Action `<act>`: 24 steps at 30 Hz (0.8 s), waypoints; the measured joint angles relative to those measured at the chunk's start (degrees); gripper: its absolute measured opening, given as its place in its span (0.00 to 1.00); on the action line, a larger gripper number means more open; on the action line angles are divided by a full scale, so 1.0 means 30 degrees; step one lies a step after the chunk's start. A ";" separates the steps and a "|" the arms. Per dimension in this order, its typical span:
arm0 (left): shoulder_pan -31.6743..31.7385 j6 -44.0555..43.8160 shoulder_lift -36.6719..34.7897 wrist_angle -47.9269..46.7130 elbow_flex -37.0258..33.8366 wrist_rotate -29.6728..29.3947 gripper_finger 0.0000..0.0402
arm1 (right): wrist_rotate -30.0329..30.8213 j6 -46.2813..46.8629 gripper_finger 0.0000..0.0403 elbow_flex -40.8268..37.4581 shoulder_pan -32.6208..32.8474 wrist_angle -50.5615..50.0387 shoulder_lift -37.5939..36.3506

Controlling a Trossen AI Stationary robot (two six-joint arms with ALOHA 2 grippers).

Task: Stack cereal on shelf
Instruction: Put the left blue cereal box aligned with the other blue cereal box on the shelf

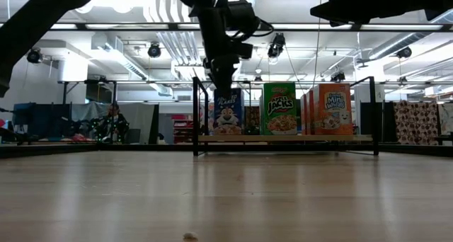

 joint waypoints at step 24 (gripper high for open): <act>-0.2386 0.0925 -1.2784 1.2679 -1.4259 0.0696 0.48 | 0.3213 0.6102 0.02 0.3292 -0.1138 -0.0777 0.4029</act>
